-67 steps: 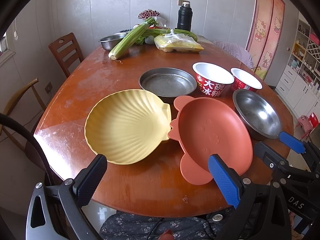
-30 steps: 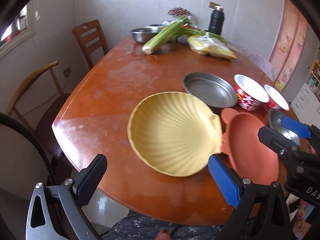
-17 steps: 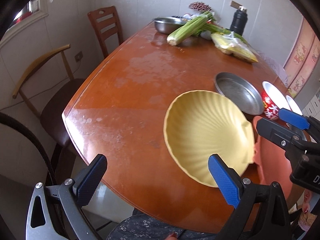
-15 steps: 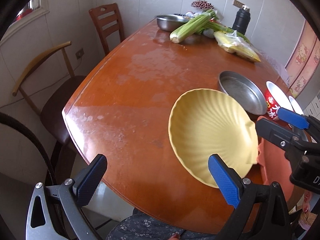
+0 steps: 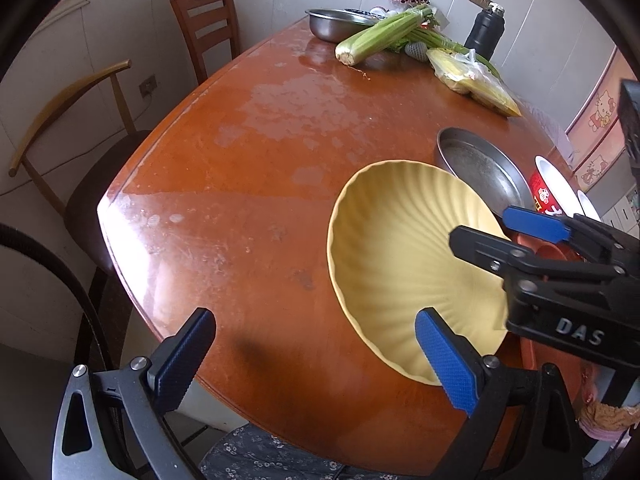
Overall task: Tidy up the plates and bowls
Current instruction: 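Move the left gripper to the yellow shell bowl rim and close on it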
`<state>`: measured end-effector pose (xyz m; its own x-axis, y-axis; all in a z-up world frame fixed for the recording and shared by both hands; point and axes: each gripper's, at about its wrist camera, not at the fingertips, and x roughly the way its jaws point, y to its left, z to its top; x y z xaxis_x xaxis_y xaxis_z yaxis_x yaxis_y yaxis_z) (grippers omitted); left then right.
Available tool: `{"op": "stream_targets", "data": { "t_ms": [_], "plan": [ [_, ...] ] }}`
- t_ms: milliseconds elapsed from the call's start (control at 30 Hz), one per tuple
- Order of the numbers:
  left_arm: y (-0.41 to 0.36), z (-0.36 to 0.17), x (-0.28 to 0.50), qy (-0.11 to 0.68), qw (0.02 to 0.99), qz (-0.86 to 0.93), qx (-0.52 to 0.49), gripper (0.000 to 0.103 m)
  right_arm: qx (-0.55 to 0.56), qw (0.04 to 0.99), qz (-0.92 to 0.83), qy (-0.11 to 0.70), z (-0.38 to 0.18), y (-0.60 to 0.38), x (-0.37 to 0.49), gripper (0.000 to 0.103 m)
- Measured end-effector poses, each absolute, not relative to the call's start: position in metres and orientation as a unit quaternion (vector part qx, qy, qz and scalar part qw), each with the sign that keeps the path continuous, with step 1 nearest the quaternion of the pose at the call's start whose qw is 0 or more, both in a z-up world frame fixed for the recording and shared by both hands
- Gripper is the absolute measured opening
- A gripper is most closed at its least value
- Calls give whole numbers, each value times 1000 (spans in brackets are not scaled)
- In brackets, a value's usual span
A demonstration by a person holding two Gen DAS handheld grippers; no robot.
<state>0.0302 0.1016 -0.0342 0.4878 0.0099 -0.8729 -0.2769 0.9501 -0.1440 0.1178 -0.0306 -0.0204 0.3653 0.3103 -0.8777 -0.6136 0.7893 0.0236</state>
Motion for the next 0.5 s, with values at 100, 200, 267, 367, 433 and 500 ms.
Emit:
{"op": "stream_targets", "data": {
  "t_ms": [100, 200, 267, 367, 433, 500],
  "plan": [
    [101, -35, 31, 501, 851, 83, -135, 97, -165, 811, 277, 488, -26, -27, 121, 69],
    [100, -36, 34, 504, 849, 83, -134, 94, -175, 806, 278, 493, -30, -23, 124, 62],
    [99, -36, 34, 505, 849, 82, -135, 91, -182, 803, 275, 496, -34, -20, 125, 60],
    [96, -37, 37, 508, 847, 78, -134, 85, -198, 803, 270, 493, -39, -18, 126, 55],
    [95, -38, 38, 509, 847, 78, -132, 81, -201, 802, 270, 493, -40, -18, 127, 54],
    [93, -37, 39, 508, 848, 78, -130, 72, -202, 801, 273, 494, -40, -19, 127, 52]
  ]
}}
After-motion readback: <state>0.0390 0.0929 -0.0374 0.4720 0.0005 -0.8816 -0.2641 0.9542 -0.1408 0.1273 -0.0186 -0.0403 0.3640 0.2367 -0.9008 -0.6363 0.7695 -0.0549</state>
